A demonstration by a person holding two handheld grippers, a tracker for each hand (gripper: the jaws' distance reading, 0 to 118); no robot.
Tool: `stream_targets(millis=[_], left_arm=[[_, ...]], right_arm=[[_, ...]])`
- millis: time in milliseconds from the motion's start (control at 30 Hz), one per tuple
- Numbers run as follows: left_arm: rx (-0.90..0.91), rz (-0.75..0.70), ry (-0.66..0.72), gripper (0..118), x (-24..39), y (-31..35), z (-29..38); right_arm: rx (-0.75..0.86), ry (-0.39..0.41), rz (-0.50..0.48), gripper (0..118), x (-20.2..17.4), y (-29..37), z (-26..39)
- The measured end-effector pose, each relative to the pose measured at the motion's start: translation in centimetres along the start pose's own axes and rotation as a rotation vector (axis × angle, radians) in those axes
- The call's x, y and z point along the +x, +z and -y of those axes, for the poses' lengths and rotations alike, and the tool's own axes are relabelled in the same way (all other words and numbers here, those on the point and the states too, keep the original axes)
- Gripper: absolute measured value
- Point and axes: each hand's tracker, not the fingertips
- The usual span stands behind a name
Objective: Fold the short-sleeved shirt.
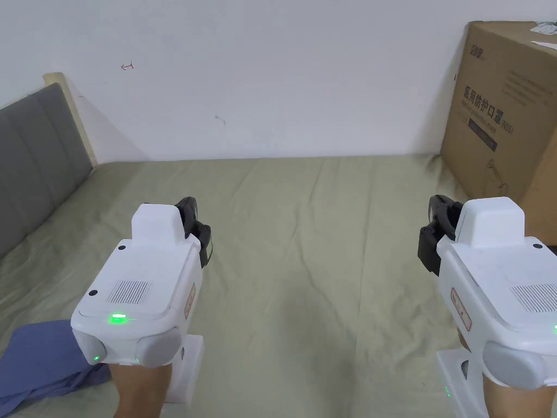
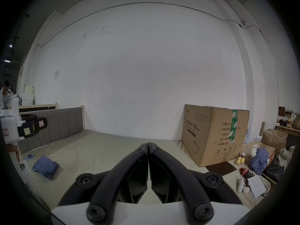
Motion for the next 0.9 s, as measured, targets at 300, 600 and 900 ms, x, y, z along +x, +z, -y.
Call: stream_targets(millis=[300, 600, 900], left_arm=[[-0.001, 0.002, 0.012, 0, -0.09, -0.02, -0.04], [-0.005, 0.001, 0.02, 0, -0.21, -0.06, 0.14], [-0.004, 0.003, 0.025, 0, -0.17, -0.09, 0.12]], right_arm=[[-0.004, 0.003, 0.001, 0, 0.24, -0.05, 0.09], [-0.006, 0.008, 0.001, 0, 0.3, 0.02, 0.07], [-0.005, 0.011, -0.001, 0, 0.31, 0.04, 0.02]])
